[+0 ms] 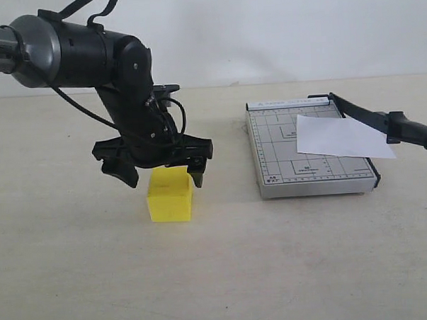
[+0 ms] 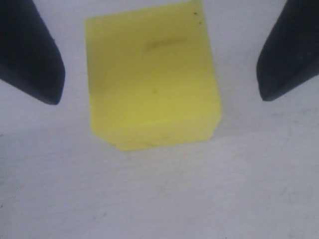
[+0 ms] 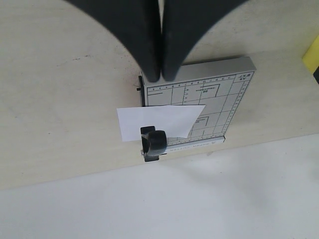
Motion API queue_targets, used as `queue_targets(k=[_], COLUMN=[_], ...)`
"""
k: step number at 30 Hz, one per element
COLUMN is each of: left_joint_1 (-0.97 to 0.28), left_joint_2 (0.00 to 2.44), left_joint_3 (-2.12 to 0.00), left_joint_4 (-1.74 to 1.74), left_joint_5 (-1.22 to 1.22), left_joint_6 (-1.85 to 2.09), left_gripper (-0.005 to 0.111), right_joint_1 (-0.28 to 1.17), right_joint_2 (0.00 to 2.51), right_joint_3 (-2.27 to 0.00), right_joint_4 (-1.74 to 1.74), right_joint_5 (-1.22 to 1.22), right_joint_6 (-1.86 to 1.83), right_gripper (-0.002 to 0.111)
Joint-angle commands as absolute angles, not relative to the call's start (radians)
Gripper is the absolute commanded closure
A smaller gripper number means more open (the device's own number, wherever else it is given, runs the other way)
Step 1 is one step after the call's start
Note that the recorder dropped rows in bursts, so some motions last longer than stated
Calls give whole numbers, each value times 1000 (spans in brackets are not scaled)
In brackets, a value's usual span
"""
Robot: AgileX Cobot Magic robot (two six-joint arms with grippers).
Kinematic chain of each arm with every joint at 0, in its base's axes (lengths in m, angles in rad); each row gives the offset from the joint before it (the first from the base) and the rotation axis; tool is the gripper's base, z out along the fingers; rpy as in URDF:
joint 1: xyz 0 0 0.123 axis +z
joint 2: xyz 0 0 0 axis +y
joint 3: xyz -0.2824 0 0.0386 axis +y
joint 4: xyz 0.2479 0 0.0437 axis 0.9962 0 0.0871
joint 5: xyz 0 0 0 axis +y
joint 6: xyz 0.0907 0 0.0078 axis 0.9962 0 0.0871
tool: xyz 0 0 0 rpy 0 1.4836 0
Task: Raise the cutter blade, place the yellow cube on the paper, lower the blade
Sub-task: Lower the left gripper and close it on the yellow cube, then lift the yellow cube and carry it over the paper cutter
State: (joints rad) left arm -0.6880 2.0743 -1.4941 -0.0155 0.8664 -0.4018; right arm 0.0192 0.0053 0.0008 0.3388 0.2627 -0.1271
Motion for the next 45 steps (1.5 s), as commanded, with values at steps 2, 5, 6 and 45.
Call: queue_targets(k=[2, 5, 6, 45], left_joint_1=[-693, -693, -693, -797], left_joint_2=[2081, 2097, 2100, 2113], left_joint_3=[-1500, -1500, -1500, -1948], left_joint_4=[-10, -10, -10, -164], left_joint_5=[860, 871, 873, 842], left_joint_6=[-411, -411, -411, -68], left_gripper=[9, 9, 9, 102], right_joint_1=[19, 19, 19, 19], right_joint_2=[0, 0, 0, 0], right_joint_3=[0, 0, 0, 0], right_joint_4=[333, 333, 333, 333], right_joint_5=[259, 259, 259, 252], right_joint_6=[-129, -129, -129, -129], right_gripper=[108, 108, 108, 108])
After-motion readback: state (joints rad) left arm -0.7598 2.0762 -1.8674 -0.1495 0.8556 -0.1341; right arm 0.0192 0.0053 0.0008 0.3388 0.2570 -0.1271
